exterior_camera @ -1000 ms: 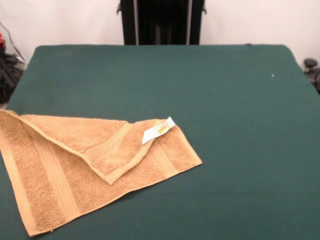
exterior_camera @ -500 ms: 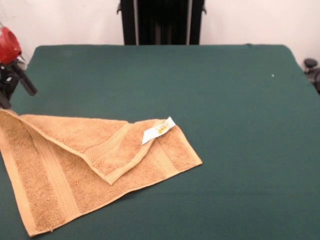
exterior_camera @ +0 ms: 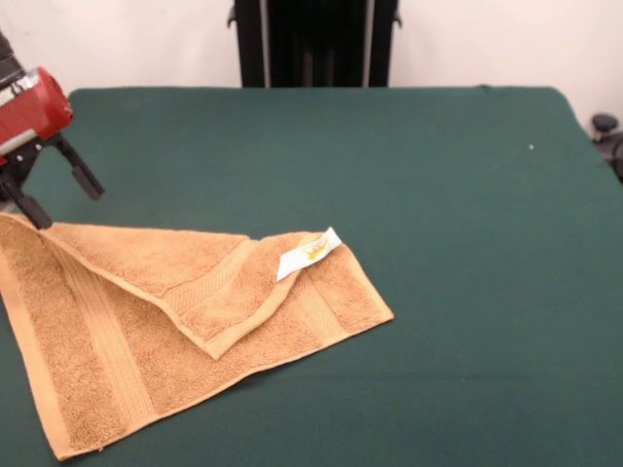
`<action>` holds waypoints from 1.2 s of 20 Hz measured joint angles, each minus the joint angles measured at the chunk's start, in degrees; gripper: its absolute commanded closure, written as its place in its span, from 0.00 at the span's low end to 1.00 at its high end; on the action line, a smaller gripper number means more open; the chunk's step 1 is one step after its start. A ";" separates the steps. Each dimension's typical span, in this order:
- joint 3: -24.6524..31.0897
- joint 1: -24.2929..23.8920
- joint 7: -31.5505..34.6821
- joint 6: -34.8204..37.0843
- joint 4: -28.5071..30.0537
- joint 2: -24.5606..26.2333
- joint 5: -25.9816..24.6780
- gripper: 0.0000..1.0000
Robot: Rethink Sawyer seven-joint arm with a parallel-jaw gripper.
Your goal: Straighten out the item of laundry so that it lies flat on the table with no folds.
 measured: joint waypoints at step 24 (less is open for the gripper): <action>-0.05 3.41 -7.37 0.01 -8.45 1.37 -0.51 0.00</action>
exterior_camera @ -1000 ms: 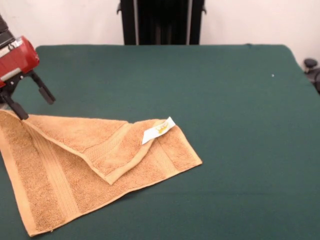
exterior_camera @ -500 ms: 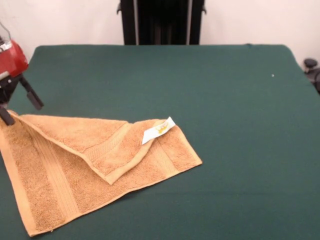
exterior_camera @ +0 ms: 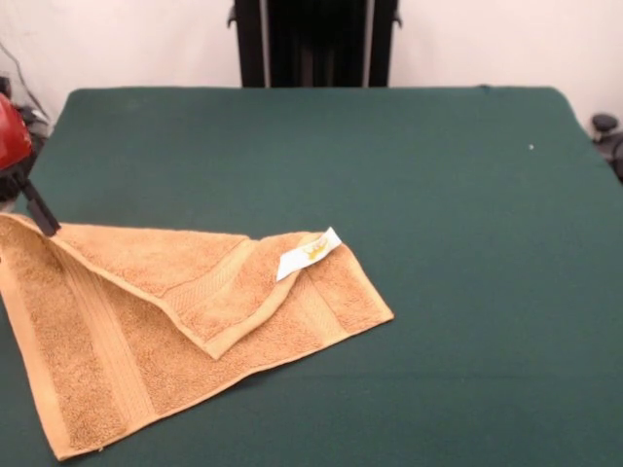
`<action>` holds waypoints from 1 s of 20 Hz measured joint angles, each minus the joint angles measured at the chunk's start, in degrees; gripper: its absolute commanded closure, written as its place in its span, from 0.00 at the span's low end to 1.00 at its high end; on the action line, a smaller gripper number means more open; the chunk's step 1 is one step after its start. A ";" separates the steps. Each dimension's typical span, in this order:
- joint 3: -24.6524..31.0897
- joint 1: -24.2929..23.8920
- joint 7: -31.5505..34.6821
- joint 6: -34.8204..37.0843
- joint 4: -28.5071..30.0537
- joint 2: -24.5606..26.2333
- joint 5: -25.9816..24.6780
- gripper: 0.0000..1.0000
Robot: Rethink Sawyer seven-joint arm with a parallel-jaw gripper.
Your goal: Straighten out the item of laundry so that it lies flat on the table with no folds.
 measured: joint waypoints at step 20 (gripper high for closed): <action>-1.26 1.79 -4.56 2.71 -2.36 6.95 0.01 0.00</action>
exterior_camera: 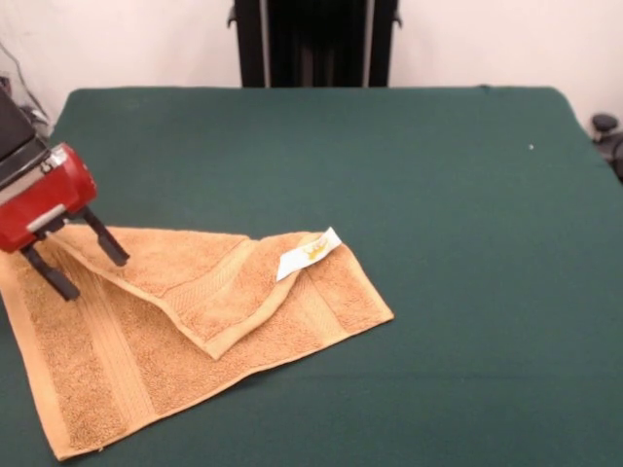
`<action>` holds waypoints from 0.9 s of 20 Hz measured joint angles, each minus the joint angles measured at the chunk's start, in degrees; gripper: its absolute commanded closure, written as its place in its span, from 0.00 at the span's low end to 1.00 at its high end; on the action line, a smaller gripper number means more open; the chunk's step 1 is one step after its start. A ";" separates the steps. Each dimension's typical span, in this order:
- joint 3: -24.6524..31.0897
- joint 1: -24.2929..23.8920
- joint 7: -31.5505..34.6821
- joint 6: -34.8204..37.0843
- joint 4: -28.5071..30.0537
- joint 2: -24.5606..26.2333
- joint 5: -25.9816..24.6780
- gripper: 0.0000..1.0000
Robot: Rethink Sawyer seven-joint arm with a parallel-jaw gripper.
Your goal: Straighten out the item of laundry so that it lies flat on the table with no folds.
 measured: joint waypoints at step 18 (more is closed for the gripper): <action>-2.68 1.84 -3.33 16.24 -3.29 0.42 0.00 0.00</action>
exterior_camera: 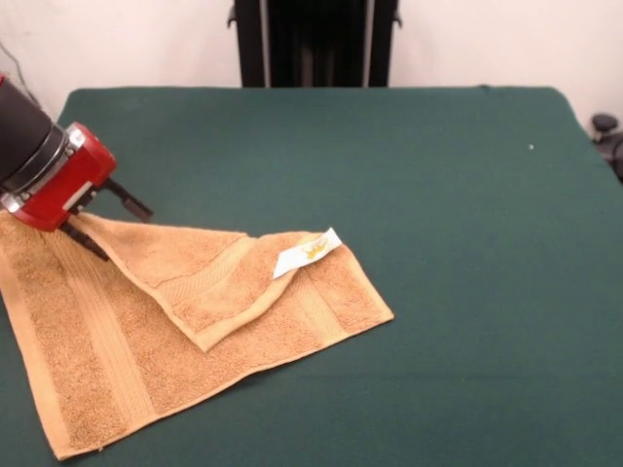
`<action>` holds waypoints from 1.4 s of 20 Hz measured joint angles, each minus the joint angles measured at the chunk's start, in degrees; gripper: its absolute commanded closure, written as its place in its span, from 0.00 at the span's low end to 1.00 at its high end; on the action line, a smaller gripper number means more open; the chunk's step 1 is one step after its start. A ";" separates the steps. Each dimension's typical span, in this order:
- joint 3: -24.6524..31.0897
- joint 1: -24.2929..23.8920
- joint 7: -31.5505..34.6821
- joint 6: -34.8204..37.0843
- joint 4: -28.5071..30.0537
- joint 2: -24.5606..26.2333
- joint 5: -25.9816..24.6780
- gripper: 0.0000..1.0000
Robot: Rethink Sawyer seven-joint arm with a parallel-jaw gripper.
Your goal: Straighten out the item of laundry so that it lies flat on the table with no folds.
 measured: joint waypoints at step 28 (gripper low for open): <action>2.15 -5.13 -13.74 2.32 2.06 4.79 7.92 0.00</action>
